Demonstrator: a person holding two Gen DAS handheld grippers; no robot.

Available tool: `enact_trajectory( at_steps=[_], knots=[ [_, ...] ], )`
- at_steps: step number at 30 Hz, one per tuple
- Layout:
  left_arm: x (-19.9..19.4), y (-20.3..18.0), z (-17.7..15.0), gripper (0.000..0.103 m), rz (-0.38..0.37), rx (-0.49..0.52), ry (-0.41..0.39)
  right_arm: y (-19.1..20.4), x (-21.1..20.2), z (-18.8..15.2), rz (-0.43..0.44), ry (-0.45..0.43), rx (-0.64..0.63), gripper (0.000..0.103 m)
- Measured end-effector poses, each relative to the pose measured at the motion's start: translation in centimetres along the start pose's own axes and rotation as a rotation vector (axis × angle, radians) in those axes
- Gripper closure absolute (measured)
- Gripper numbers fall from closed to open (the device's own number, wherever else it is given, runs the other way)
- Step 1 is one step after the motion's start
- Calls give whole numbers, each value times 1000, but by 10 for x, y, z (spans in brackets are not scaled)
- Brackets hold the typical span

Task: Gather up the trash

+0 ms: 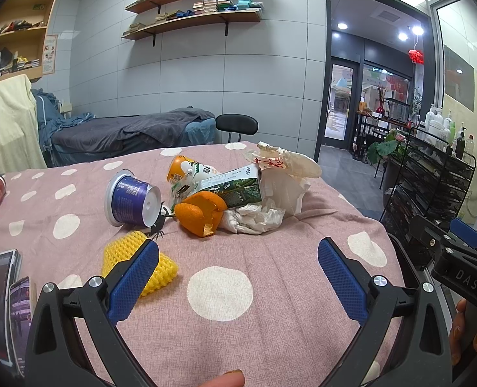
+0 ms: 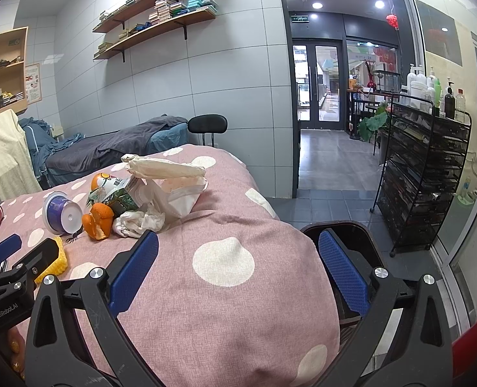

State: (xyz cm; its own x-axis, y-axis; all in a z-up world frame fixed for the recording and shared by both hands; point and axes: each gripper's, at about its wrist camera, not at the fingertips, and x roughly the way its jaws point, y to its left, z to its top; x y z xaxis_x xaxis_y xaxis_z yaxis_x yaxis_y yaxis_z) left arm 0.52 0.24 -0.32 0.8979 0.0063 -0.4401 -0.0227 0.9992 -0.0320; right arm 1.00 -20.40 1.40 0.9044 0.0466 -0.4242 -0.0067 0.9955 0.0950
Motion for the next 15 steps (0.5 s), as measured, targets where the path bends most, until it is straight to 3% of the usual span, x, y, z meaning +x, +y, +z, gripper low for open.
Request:
enact_trajectory(
  at_steps=[15],
  knots=[
    [-1, -2, -3, 6, -1, -2, 1, 1, 1, -1, 1, 2, 0, 5]
  ],
)
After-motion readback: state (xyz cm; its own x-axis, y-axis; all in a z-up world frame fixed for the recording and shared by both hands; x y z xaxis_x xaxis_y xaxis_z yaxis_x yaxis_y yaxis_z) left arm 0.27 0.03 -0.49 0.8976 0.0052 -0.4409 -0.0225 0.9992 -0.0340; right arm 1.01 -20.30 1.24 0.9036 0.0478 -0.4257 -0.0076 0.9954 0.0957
